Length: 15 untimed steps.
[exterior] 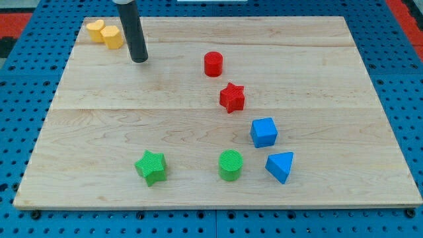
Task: Move the blue cube towards the center right side of the board
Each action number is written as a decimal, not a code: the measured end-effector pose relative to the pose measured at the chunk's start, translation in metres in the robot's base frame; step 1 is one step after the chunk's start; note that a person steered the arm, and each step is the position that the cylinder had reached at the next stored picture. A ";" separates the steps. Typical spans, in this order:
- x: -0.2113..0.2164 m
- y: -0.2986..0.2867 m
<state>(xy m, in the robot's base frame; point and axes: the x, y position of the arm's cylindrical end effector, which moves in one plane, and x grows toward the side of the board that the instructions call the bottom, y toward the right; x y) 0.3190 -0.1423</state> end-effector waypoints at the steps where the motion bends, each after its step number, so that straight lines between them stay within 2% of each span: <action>1: 0.000 0.001; 5: 0.005 0.007; 6: 0.013 0.029; 9: 0.015 0.039; 12: 0.036 0.076; 13: 0.060 0.081; 14: 0.145 0.086; 15: 0.188 0.172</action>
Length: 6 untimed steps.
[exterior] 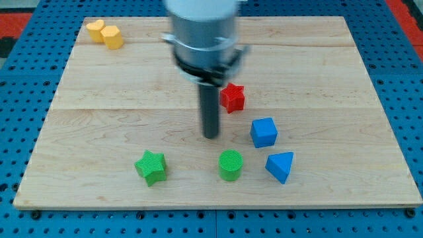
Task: Move the blue cube towards the center right side of the board
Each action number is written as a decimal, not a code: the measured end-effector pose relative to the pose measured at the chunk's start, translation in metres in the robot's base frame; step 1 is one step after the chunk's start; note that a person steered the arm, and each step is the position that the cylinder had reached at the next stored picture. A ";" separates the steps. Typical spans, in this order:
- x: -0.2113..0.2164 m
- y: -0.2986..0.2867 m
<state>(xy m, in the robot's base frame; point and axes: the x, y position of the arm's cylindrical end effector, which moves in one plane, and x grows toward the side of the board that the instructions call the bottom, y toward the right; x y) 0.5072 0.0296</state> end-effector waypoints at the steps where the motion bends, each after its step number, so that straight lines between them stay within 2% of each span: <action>1: 0.003 0.088; 2: 0.009 0.115; 3: -0.021 0.132; 5: 0.028 0.163; 6: -0.023 0.167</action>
